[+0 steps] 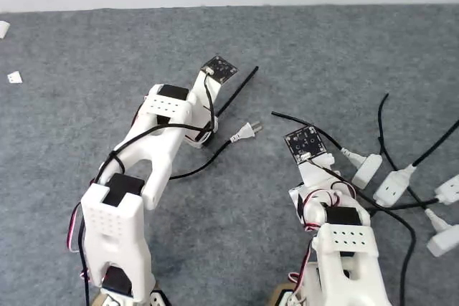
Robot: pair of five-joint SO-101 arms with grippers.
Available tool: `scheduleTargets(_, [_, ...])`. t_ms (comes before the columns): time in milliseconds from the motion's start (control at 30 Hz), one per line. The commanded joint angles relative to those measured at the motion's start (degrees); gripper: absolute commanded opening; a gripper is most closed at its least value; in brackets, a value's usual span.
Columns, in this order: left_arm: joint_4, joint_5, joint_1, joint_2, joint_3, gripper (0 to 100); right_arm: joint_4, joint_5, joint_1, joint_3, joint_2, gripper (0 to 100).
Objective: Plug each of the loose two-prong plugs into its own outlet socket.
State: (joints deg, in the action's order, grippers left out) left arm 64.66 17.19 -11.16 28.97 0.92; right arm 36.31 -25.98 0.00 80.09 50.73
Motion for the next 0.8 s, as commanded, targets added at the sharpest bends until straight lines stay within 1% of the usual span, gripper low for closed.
scheduleTargets(0, [1.7,-3.9,-0.2,-0.4,2.3,2,-1.1,-0.8,-0.1,-0.5,1.4,0.9])
scheduleTargets(167, [3.1,-9.8,0.5,0.3,2.7,1,-1.1,-0.8,-0.1,-0.5,1.4,0.9])
scheduleTargets(267, [6.0,-13.4,0.1,-0.1,2.7,1,-1.1,-0.8,-0.1,-0.5,1.4,0.9])
scheduleTargets(400, [11.3,-23.1,0.8,-0.4,2.5,1,-1.1,-0.8,-0.1,-0.5,1.4,0.9])
scheduleTargets(467, [13.6,-28.6,2.8,-0.9,2.2,1,-1.1,-0.8,-0.2,-0.5,1.4,0.9])
scheduleTargets(533, [15.1,-31.8,4.8,-1.1,1.2,1,-0.9,-0.8,-0.2,-0.6,1.4,0.9])
scheduleTargets(600, [13.8,-31.9,6.4,-1.8,-1.4,1,-0.7,-0.7,-0.3,-0.7,1.4,0.9])
scheduleTargets(767, [4.9,-31.9,7.7,-10.1,-12.8,1,-1.0,-0.4,-0.3,-0.7,1.4,0.9])
